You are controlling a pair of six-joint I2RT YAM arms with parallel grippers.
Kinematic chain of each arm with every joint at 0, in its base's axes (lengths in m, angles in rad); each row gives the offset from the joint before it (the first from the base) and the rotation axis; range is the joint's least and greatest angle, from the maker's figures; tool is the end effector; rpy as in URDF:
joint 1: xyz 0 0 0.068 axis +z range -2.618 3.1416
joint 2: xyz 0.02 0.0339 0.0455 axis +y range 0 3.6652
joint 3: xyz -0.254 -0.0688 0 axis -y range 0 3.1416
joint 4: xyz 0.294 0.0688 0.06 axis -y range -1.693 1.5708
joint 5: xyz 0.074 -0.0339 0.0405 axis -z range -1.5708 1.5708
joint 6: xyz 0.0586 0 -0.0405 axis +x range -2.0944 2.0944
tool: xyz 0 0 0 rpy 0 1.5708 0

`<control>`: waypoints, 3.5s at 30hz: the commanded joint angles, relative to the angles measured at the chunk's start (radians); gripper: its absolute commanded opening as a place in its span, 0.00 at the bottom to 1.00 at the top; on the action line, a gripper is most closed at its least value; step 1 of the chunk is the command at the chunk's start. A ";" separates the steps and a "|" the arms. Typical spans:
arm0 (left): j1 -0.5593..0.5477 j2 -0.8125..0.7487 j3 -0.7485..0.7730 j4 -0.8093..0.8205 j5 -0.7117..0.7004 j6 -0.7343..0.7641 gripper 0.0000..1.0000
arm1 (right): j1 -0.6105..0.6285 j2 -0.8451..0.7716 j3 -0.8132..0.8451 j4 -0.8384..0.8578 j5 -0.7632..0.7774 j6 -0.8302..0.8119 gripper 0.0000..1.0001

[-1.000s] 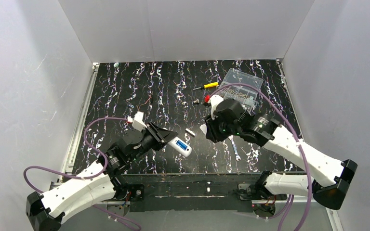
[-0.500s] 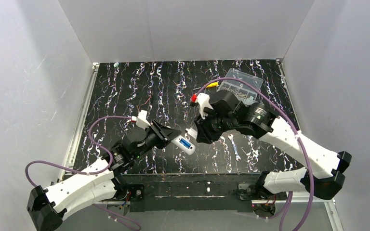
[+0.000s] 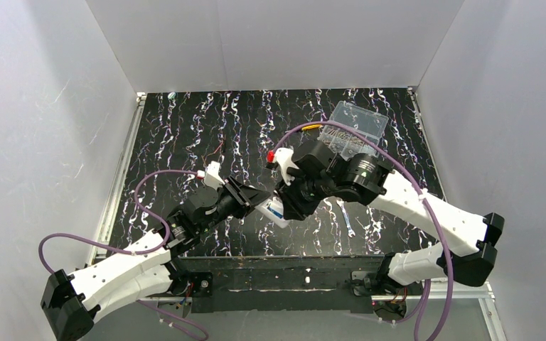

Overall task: Load the batteries into the remote control
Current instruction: Load the battery cover into the remote control.

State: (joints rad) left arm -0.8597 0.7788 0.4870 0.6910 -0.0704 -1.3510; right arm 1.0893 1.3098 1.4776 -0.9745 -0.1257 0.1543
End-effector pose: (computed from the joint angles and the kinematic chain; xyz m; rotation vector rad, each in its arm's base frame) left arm 0.1729 -0.1944 0.3163 -0.4136 1.3433 -1.8682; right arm 0.1443 0.2921 0.3718 -1.1819 2.2011 0.7123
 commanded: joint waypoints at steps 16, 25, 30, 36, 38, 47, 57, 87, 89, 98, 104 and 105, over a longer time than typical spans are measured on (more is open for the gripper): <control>-0.002 0.000 0.056 0.074 0.006 -0.008 0.00 | 0.026 0.063 0.053 -0.008 0.053 -0.009 0.26; -0.001 0.007 0.053 0.100 0.015 -0.007 0.00 | 0.026 0.081 0.064 0.005 0.073 0.005 0.26; -0.002 0.010 0.053 0.112 0.024 -0.006 0.00 | 0.026 0.086 0.066 0.004 0.076 0.009 0.26; -0.002 0.010 0.052 0.122 0.026 -0.004 0.00 | 0.026 0.095 0.071 0.004 0.081 0.014 0.26; -0.001 0.008 0.052 0.122 0.025 -0.002 0.00 | 0.027 0.099 0.074 0.001 0.078 0.014 0.26; -0.001 0.011 0.061 0.129 0.028 0.011 0.00 | 0.026 0.131 0.101 -0.004 0.051 0.040 0.26; -0.001 0.018 0.058 0.143 0.030 0.015 0.00 | 0.026 0.152 0.101 -0.004 0.036 0.064 0.27; -0.002 0.014 0.044 0.164 0.025 0.009 0.00 | 0.026 0.122 0.129 -0.024 0.166 0.040 0.58; -0.001 0.014 0.043 0.165 0.025 0.008 0.00 | 0.026 0.119 0.134 -0.026 0.172 0.039 0.58; -0.002 0.018 0.040 0.168 0.027 0.007 0.00 | 0.026 0.085 0.141 -0.015 0.194 0.045 0.60; -0.002 0.019 0.040 0.171 0.026 0.007 0.00 | 0.023 0.012 0.130 0.041 0.204 0.099 0.66; -0.002 0.019 0.041 0.172 0.026 0.007 0.00 | 0.022 -0.004 0.121 0.053 0.213 0.115 0.68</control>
State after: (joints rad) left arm -0.8597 0.8101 0.4931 0.7876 -0.0444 -1.3434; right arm 1.1130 1.3880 1.5696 -1.0000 0.0578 0.2176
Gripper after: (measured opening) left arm 0.249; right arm 0.656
